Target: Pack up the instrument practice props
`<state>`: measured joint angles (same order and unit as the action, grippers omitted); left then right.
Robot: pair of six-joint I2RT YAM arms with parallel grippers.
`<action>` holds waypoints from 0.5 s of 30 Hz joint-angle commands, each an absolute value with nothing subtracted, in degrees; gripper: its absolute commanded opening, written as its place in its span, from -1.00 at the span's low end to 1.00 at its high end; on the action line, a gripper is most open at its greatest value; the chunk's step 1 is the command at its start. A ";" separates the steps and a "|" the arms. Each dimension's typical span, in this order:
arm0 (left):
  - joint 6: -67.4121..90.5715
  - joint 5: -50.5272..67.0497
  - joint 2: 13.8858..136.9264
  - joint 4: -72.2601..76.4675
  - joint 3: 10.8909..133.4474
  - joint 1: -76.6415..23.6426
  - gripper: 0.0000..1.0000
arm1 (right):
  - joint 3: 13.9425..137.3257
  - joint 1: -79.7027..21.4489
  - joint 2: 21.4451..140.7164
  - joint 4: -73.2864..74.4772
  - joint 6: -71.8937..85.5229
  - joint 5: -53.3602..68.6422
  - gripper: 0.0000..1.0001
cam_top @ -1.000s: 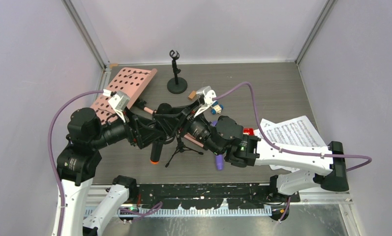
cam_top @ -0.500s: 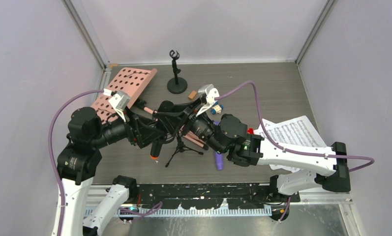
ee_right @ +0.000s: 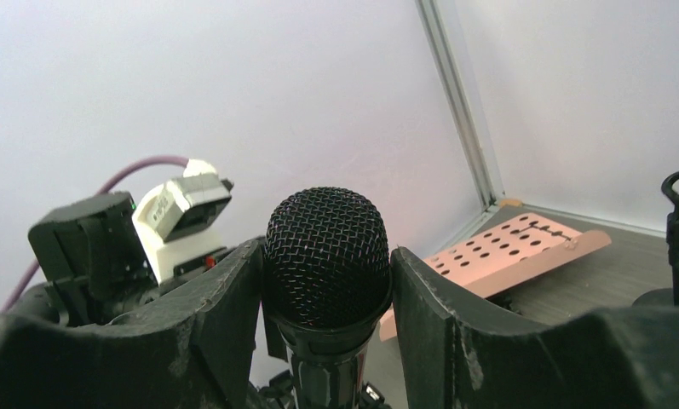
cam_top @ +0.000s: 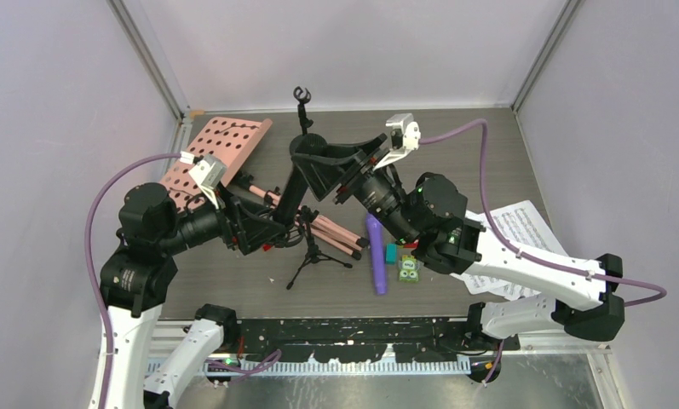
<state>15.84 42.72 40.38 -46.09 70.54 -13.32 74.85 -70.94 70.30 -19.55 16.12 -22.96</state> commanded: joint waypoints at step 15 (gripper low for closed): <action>12.92 43.31 41.48 -49.49 69.96 -13.38 -0.60 | 77.71 -67.14 60.64 -18.50 4.48 -31.12 -0.98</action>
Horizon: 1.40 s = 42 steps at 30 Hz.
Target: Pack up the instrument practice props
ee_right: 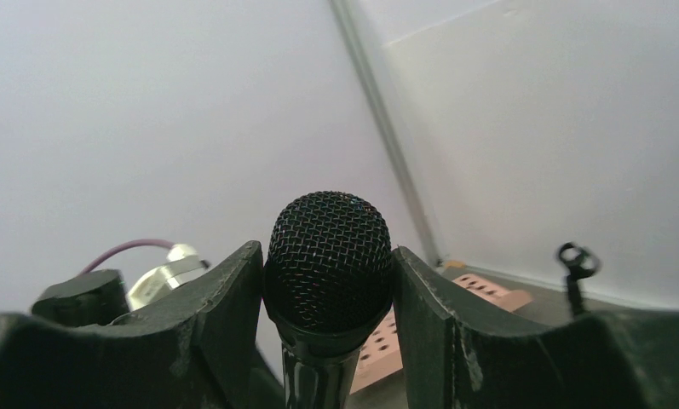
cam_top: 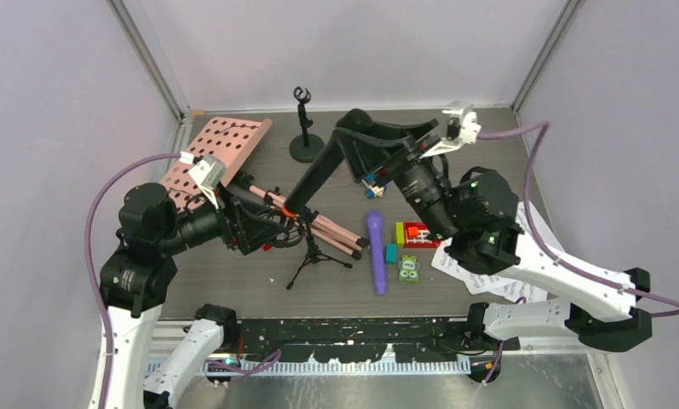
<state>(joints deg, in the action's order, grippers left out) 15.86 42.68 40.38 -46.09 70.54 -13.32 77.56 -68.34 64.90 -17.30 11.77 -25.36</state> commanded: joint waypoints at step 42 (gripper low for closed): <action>16.30 33.40 41.40 -47.89 71.85 -13.36 -0.18 | 58.00 -43.44 69.52 33.78 28.31 -17.34 -0.98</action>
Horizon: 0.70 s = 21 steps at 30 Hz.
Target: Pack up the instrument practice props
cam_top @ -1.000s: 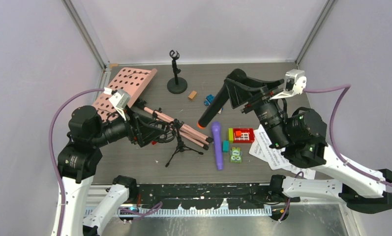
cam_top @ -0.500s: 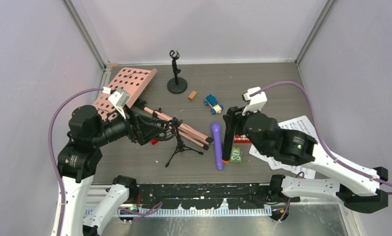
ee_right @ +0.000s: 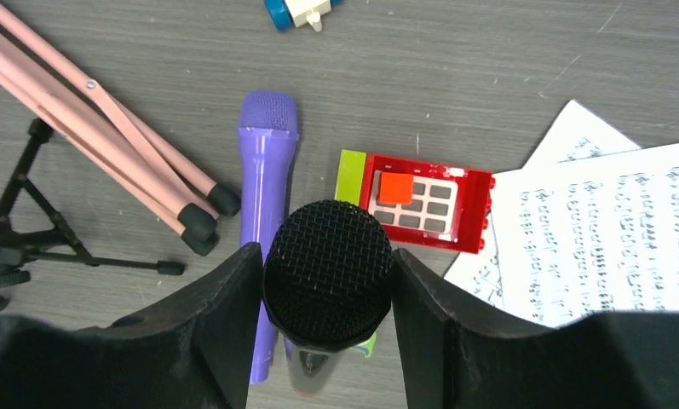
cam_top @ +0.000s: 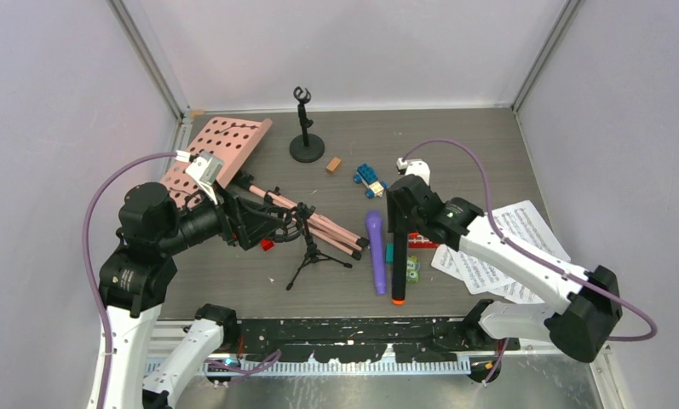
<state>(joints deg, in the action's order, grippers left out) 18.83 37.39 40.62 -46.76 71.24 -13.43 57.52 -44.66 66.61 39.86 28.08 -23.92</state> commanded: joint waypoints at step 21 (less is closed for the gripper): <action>17.40 33.65 39.90 -46.91 70.05 -13.36 -0.06 | 61.25 -39.51 91.14 22.76 30.01 -16.92 -0.98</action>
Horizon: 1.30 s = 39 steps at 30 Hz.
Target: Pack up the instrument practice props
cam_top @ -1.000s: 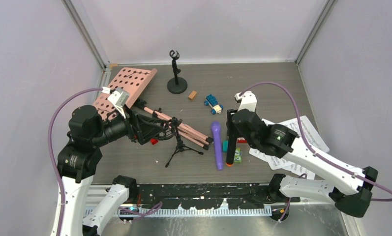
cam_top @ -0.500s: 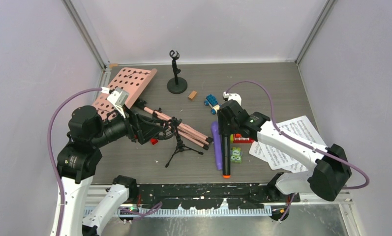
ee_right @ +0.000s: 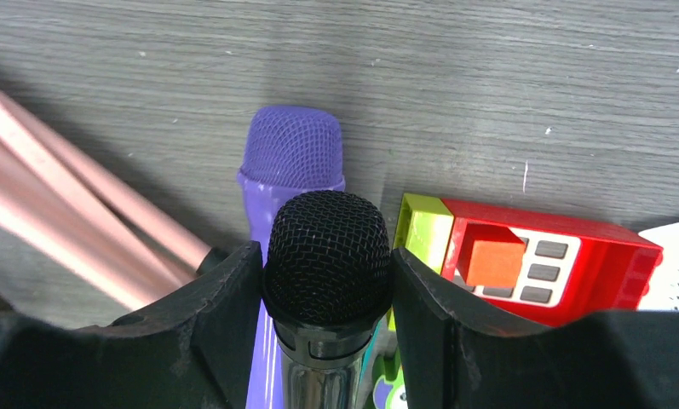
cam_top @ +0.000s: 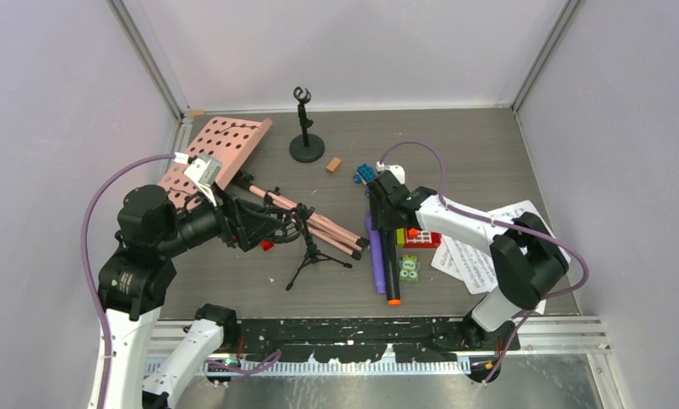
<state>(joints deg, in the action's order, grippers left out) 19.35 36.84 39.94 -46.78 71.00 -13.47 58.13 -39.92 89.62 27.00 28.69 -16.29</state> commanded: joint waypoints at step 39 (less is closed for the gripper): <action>17.05 33.60 40.39 -47.18 70.34 -13.36 -0.02 | 67.21 -39.30 82.37 23.99 25.69 -25.48 1.00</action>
<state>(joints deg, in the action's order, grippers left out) 19.53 36.69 39.83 -46.50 70.67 -13.50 65.93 -39.24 89.97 24.21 26.94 -24.16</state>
